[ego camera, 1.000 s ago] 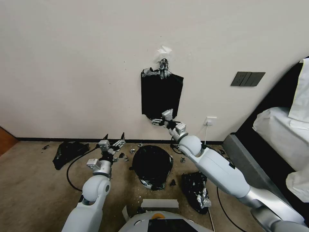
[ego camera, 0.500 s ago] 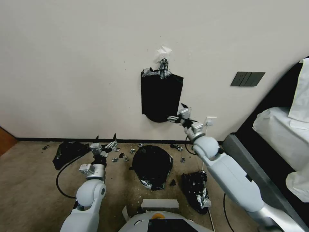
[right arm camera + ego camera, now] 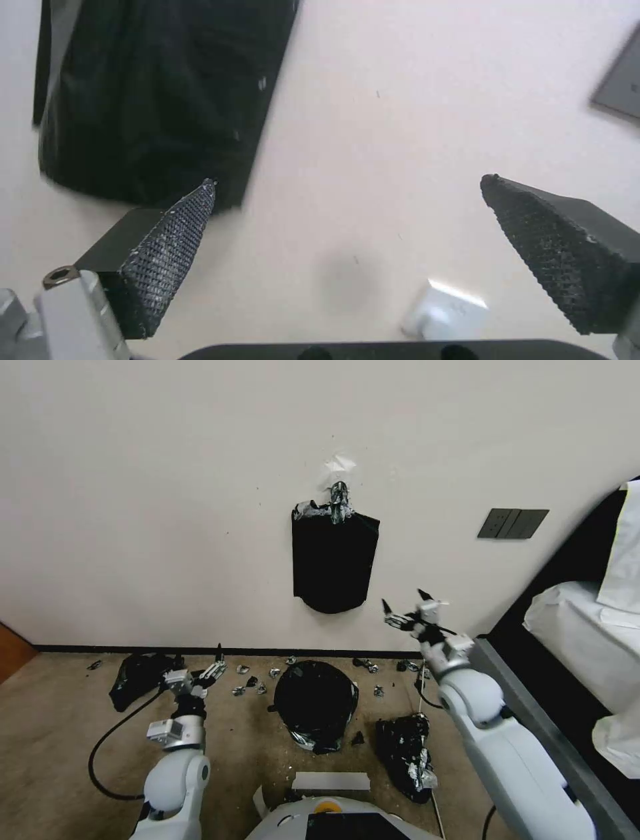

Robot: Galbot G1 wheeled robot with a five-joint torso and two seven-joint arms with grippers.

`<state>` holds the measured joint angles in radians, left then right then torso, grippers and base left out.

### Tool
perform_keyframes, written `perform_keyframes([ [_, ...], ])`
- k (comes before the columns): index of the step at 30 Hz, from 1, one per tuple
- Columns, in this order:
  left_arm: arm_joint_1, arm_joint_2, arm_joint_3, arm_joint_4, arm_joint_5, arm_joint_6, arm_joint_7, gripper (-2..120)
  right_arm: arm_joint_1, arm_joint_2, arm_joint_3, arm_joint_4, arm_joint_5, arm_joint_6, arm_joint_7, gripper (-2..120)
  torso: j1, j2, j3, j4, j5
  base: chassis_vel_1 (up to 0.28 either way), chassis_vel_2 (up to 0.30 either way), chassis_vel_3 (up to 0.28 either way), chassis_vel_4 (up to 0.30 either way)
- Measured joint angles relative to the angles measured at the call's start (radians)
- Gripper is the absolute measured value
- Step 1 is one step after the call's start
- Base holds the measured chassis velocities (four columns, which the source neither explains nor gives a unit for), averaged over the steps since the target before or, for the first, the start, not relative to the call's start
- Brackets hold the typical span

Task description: Place a trash bag onto the trash bin.

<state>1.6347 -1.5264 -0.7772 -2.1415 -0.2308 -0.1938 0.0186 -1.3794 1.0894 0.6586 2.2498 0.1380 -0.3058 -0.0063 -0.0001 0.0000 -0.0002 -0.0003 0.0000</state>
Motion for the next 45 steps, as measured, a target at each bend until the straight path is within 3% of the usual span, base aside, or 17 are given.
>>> perform_keyframes([
  [10, 0.077, -0.050, -0.024, -0.022, 0.027, -0.068, 0.027, 100, -0.130, 0.089, 0.043, 0.020, -0.096, 0.032, 0.003, 100, 0.000, 0.000, 0.000, 0.0004, -0.0001, 0.000, 0.000, 0.000, 0.000],
  [15, 0.108, -0.065, -0.030, 0.010, 0.055, -0.124, 0.044, 100, -0.168, 0.158, 0.032, 0.010, -0.127, 0.034, 0.017, 100, 0.000, 0.000, 0.000, 0.0003, -0.0002, 0.000, 0.000, 0.000, 0.000],
  [28, 0.103, -0.063, -0.002, 0.116, 0.056, -0.164, 0.067, 100, -0.217, 0.235, 0.001, -0.072, -0.161, 0.112, -0.027, 100, 0.000, 0.000, 0.000, 0.0002, -0.0001, 0.000, 0.000, 0.000, 0.000],
  [45, 0.063, -0.012, 0.061, 0.166, -0.007, -0.211, 0.114, 100, -0.278, 0.308, -0.055, -0.093, -0.179, 0.172, 0.009, 100, 0.000, 0.000, 0.000, 0.0002, 0.0000, 0.000, 0.000, 0.000, 0.000],
])
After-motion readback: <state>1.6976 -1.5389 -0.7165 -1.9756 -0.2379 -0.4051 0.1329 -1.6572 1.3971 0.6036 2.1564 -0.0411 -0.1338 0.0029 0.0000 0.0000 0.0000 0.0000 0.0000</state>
